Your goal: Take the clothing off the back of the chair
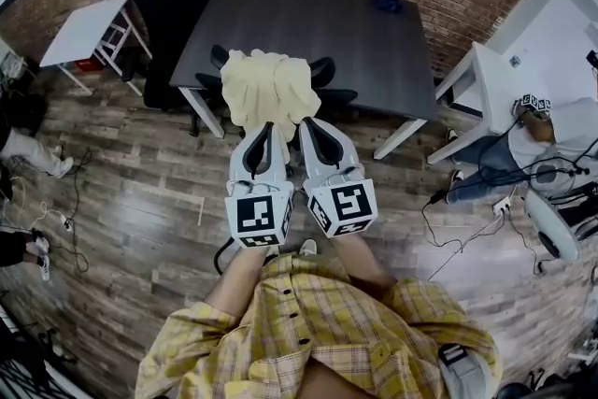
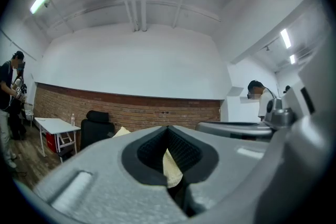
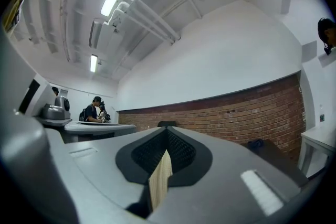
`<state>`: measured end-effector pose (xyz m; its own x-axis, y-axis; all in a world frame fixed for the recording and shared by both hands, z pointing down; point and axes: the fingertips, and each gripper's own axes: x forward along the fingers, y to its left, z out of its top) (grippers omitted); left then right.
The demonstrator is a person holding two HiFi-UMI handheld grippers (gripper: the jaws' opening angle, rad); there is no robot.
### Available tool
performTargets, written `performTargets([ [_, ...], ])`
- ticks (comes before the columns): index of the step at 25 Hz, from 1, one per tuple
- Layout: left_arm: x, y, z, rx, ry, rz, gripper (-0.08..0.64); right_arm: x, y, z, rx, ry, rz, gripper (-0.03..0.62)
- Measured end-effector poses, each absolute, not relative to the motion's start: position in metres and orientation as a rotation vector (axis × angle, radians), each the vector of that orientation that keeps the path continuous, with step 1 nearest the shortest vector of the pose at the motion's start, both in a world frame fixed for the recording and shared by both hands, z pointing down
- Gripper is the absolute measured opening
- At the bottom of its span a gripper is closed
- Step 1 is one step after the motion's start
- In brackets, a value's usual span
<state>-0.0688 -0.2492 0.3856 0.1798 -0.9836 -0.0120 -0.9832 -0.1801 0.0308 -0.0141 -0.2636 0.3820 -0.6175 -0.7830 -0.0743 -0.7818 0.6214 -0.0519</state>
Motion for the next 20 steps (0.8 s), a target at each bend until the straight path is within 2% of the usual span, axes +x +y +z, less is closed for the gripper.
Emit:
performTargets([
  [16, -0.093, -0.305, 0.389, 2.450, -1.903, 0.001, 0.000, -0.032, -0.299, 0.388, -1.425, 2.706, -0.038, 0.000],
  [18, -0.092, -0.312, 0.391, 2.462, -1.875, 0.008, 0.037, -0.033, -0.303, 0.390, -1.435, 2.703, -0.041, 0.000],
  [20, -0.093, -0.318, 0.392, 2.465, -1.868, 0.012, 0.037, -0.033, -0.306, 0.391, -1.442, 2.700, -0.041, 0.000],
])
